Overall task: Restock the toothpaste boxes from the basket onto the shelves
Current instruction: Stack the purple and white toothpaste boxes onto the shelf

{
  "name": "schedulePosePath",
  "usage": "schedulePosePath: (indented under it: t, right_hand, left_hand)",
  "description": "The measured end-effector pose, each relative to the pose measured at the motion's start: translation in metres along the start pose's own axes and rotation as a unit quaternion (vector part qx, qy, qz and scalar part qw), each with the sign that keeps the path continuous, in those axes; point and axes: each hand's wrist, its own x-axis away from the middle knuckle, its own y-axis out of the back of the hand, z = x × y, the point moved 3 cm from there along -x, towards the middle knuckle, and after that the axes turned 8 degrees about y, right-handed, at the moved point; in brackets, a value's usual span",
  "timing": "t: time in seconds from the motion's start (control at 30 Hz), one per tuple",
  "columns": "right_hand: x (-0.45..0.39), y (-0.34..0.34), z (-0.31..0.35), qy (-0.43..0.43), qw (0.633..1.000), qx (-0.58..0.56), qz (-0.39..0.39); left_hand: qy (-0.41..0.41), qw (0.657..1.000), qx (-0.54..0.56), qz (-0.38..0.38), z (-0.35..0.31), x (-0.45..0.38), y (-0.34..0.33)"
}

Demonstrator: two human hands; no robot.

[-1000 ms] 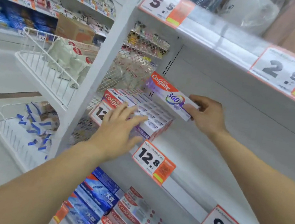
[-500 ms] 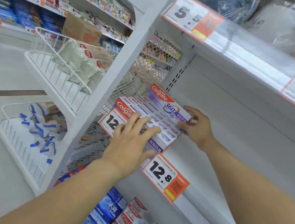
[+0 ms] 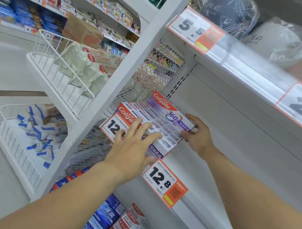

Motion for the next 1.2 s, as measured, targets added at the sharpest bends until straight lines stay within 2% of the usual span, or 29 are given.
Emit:
schedulePosePath:
  t: [0.13,0.2,0.27,0.3,0.33,0.4,0.47,0.5,0.57,0.7,0.77,0.83,0.9,0.97,1.03,1.1,1.2]
  right_hand:
    - [0.027,0.011,0.015,-0.001,0.993,0.031,-0.112]
    - [0.059,0.019,0.033,0.026,0.988,0.025,-0.149]
    - [0.106,0.026,0.052,0.064,0.989,0.012,-0.134]
    - [0.136,0.029,0.060,0.073,0.992,-0.011,-0.106]
    - [0.170,0.032,0.066,0.065,0.995,-0.048,-0.063]
    - [0.247,0.034,0.066,0.007,0.989,-0.132,0.070]
    - [0.326,0.031,0.051,-0.078,0.961,-0.174,0.202]
    - [0.365,0.029,0.037,-0.121,0.945,-0.182,0.242]
    - [0.432,0.022,0.002,-0.189,0.930,-0.178,0.261]
    - [0.525,0.011,-0.068,-0.282,0.931,-0.120,0.200]
    - [0.557,0.003,-0.092,-0.296,0.928,-0.085,0.208]
    - [0.582,-0.003,-0.110,-0.288,0.918,-0.015,0.272]
    - [0.601,-0.008,-0.121,-0.273,0.897,0.053,0.344]
    - [0.617,-0.012,-0.126,-0.256,0.880,0.083,0.392]
    - [0.633,-0.016,-0.130,-0.259,0.862,0.085,0.426]
    - [0.646,-0.018,-0.135,-0.258,0.852,0.081,0.448]
    - [0.654,-0.015,-0.144,-0.272,0.843,0.087,0.456]
  left_hand:
    - [0.002,0.999,-0.003,0.032,-0.006,-0.002,0.011]
    - [-0.004,1.000,0.020,0.001,-0.014,0.001,0.020]
    - [-0.039,0.994,0.061,-0.082,-0.027,0.007,0.031]
    - [-0.055,0.989,0.089,-0.100,-0.035,0.011,0.036]
    - [-0.065,0.987,0.120,-0.085,-0.043,0.015,0.038]
    - [-0.082,0.986,0.140,0.023,-0.065,0.026,0.031]
    - [-0.117,0.979,0.108,0.126,-0.092,0.042,0.017]
    - [-0.135,0.973,0.093,0.160,-0.104,0.053,0.008]
    - [-0.162,0.962,0.063,0.210,-0.126,0.078,-0.014]
    - [-0.169,0.927,0.002,0.335,-0.141,0.144,-0.078]
    - [-0.160,0.906,-0.015,0.391,-0.135,0.190,-0.111]
    - [-0.142,0.869,-0.048,0.472,-0.114,0.245,-0.146]
    - [-0.132,0.817,-0.119,0.549,-0.082,0.301,-0.178]
    - [-0.136,0.787,-0.176,0.576,-0.055,0.344,-0.196]
    - [-0.103,0.784,-0.169,0.588,-0.041,0.372,-0.204]
    - [-0.073,0.797,-0.146,0.581,-0.041,0.386,-0.207]
    - [-0.032,0.883,-0.047,0.467,-0.050,0.381,-0.208]
